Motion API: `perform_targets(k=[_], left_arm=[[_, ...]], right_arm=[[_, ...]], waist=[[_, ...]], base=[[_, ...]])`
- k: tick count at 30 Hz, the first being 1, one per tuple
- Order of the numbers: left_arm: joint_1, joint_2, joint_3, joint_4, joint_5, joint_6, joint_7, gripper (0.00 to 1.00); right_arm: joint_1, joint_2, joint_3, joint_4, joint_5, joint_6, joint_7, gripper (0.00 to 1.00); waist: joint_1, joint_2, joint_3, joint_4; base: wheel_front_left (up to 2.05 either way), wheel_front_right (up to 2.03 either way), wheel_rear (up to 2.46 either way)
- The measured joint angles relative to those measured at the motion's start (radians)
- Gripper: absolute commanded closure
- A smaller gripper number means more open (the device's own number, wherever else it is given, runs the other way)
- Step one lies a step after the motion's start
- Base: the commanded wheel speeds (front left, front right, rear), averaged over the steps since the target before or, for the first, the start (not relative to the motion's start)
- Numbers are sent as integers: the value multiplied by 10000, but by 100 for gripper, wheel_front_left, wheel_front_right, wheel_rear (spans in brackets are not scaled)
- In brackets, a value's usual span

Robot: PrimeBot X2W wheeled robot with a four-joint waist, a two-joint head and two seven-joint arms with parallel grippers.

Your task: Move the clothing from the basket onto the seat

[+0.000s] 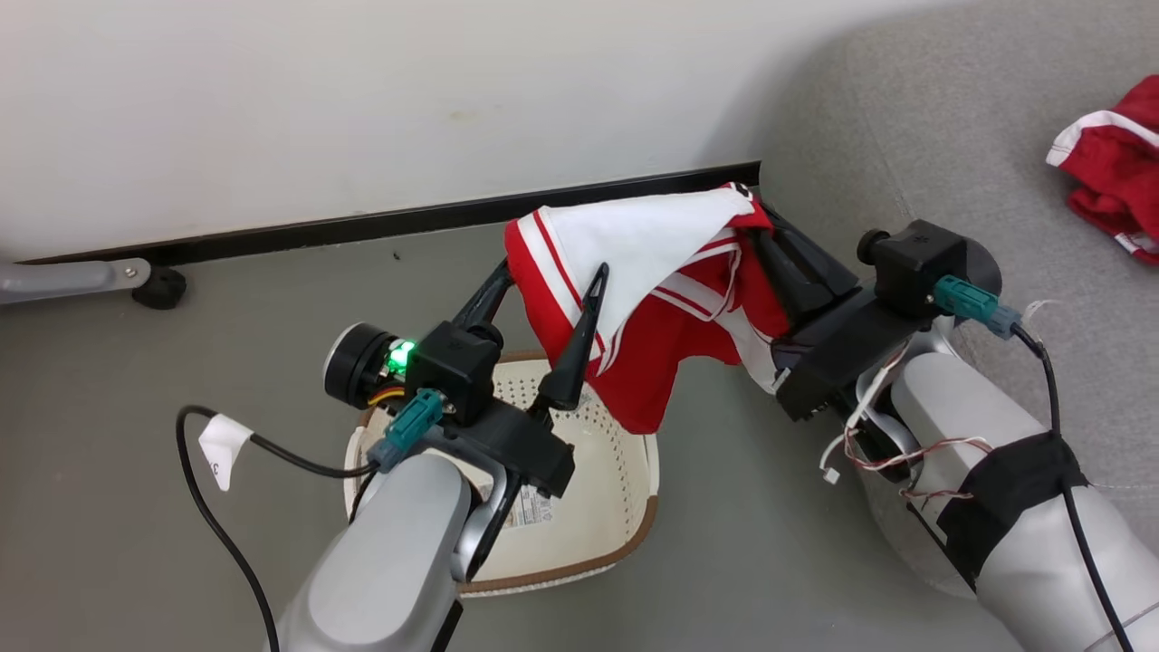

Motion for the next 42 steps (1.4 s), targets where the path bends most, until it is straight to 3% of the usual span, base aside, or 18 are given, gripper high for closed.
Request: perform_targets(k=[22, 42], left_arm=[[503, 15, -54, 905, -278, -372, 0, 0], [509, 19, 71, 1281, -443, -541, 0, 0]], right_arm=[[396, -288, -928, -443, -84, 0, 0, 100], [1027, -157, -1285, -1003, -347, 0, 0, 100]], waist=[[0, 0, 27, -1711], [0, 0, -246, -4069]], base=[[0, 0, 0], [0, 0, 0]])
